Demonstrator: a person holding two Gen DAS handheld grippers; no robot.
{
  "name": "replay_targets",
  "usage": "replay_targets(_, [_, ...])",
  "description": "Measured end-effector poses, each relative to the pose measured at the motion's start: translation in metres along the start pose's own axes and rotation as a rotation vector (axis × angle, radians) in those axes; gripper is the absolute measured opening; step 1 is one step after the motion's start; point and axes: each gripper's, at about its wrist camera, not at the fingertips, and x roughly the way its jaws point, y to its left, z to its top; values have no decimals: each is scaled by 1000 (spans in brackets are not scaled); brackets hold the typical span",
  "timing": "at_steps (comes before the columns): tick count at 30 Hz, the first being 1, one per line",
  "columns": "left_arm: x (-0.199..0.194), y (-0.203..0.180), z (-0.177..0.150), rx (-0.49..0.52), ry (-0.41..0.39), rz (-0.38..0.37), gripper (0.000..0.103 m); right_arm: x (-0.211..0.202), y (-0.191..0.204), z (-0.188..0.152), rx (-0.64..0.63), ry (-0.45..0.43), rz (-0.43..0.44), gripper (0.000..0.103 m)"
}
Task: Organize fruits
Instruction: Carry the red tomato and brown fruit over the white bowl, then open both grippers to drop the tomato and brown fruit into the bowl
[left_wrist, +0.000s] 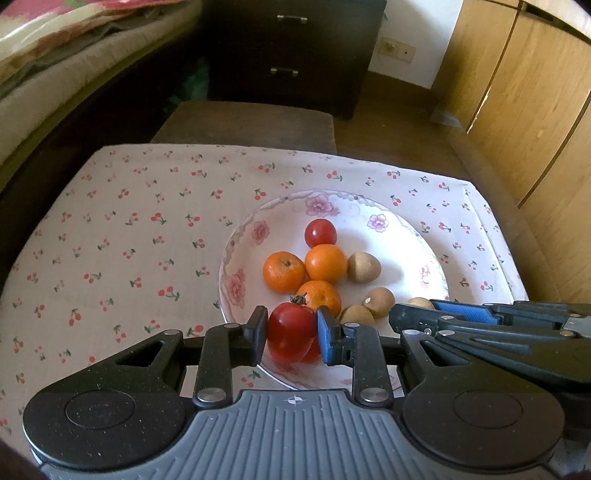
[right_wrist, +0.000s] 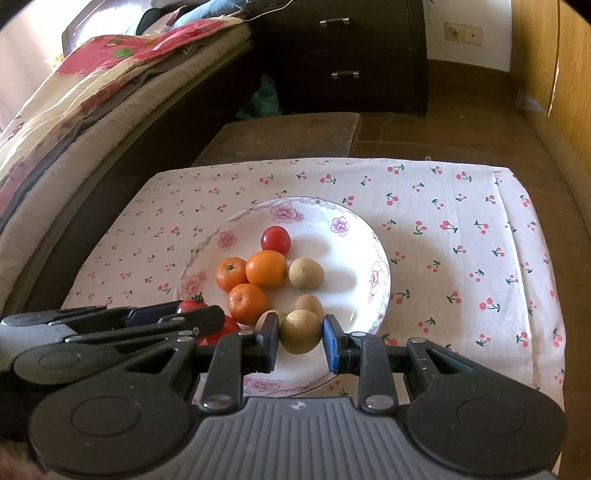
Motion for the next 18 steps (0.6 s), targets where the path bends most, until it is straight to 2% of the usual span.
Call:
replay_targets(10, [6,3,3,-17,5,-3,36,6,0,2,7,0,-15,29])
replay_targets(18, [6,4,4,-17,1,0,40,6,-1,1,14,1,-23,29])
